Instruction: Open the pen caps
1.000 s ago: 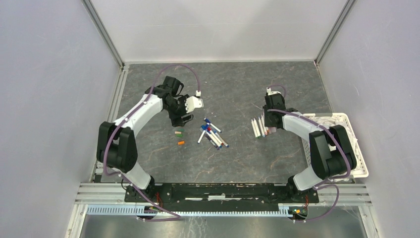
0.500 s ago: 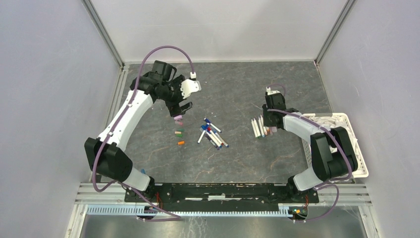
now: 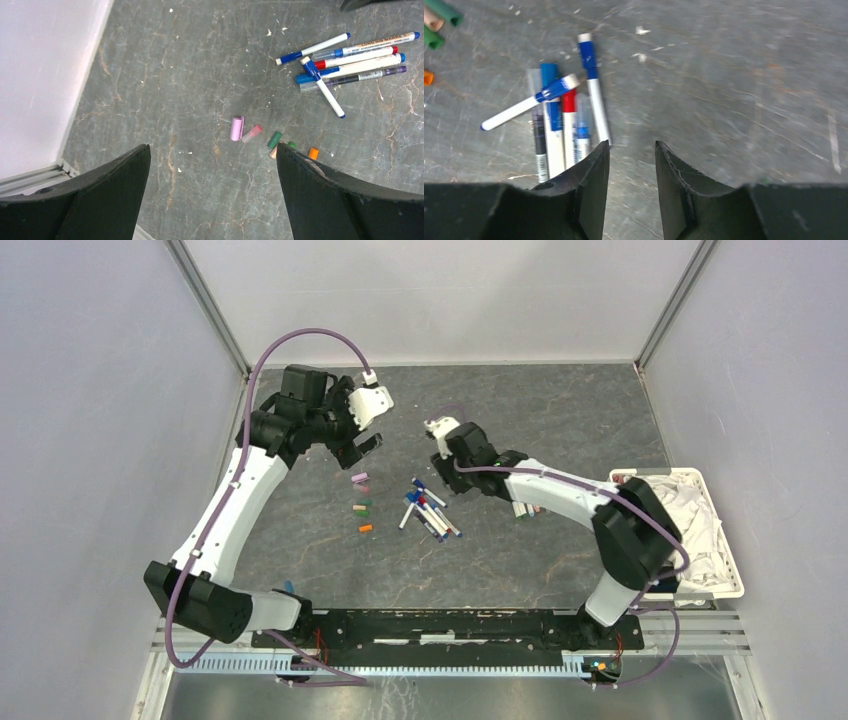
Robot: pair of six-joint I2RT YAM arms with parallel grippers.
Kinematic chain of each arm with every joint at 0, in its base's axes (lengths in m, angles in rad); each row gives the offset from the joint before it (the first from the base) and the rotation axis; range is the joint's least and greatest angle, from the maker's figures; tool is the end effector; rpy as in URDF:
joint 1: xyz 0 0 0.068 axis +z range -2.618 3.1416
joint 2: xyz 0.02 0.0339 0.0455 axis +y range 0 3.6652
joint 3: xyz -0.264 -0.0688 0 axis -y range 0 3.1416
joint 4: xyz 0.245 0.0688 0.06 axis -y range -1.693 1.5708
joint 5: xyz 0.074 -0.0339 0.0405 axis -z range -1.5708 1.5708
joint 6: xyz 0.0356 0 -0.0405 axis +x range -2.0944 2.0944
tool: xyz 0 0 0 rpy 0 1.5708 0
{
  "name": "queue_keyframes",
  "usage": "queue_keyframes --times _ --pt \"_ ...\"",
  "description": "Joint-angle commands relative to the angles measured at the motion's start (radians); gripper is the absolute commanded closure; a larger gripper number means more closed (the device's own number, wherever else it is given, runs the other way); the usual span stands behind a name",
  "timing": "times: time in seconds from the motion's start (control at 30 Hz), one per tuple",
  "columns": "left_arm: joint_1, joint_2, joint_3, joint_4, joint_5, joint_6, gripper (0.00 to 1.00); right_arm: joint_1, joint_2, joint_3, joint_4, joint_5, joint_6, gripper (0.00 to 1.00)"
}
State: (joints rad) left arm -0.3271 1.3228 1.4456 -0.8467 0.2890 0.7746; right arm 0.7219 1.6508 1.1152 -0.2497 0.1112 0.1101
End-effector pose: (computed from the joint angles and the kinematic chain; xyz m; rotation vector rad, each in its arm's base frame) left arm 0.2543 -0.0970 0.3874 1.3066 1.8444 -0.0945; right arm 0.2726 0.2348 0.2259 -0.6606 2.2729 0.2757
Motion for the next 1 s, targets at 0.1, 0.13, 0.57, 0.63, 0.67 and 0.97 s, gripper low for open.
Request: queue_keyframes --times 0.1,0.13,0.57,0.63,0.67,0.97 --pt "0.002 -0.018 -0.019 -0.010 0.032 -0.050 0.00 0.036 0.182 0.136 -0.001 -0.098 -0.032 0.60" --pt "0.001 -0.019 -0.019 -0.017 0.038 -0.050 0.00 0.037 0.199 0.147 -0.001 -0.102 -0.030 0.60" --pt "0.000 -0.007 -0.027 -0.048 0.046 -0.036 0.00 0.046 0.338 0.197 0.000 -0.095 -0.033 0.61" --pt "0.001 -0.006 -0.027 -0.052 0.044 -0.032 0.00 0.045 0.350 0.201 -0.006 -0.081 -0.034 0.63" --pt "0.000 -0.005 -0.029 -0.054 0.043 -0.029 0.00 0.044 0.352 0.201 -0.007 -0.073 -0.034 0.65" --pt "0.000 0.005 -0.032 -0.076 0.063 -0.012 0.01 -0.013 0.298 0.151 0.011 -0.039 -0.008 0.92"
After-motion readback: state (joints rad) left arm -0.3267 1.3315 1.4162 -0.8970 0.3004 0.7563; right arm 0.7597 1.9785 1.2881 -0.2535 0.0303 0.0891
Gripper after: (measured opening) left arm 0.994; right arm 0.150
